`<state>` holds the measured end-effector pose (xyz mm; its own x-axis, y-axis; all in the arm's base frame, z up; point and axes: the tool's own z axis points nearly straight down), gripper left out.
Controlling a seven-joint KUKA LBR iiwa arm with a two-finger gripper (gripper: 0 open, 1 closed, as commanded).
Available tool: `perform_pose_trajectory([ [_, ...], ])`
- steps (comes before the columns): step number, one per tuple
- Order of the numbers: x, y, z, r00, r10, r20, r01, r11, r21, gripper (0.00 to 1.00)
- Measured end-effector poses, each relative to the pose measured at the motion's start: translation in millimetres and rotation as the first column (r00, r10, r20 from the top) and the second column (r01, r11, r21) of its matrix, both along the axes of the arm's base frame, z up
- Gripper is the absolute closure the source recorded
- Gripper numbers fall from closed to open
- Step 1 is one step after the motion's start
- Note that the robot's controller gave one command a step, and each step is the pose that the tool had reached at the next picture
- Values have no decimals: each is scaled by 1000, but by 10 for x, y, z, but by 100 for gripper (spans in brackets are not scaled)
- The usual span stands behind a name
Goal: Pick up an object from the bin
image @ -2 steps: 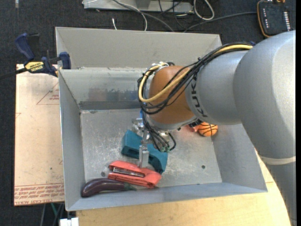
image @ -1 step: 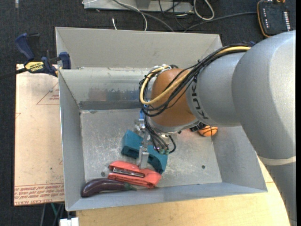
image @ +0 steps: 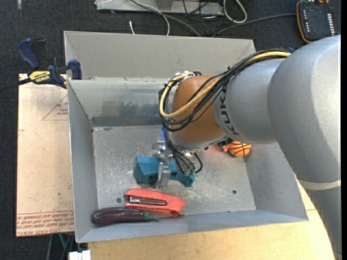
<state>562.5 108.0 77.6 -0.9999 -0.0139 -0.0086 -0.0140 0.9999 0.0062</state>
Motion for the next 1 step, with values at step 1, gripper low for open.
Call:
perform_pose_trajectory([
  [1, -1, -1, 6, 1000, 0, 0, 0, 1000, 0, 100],
])
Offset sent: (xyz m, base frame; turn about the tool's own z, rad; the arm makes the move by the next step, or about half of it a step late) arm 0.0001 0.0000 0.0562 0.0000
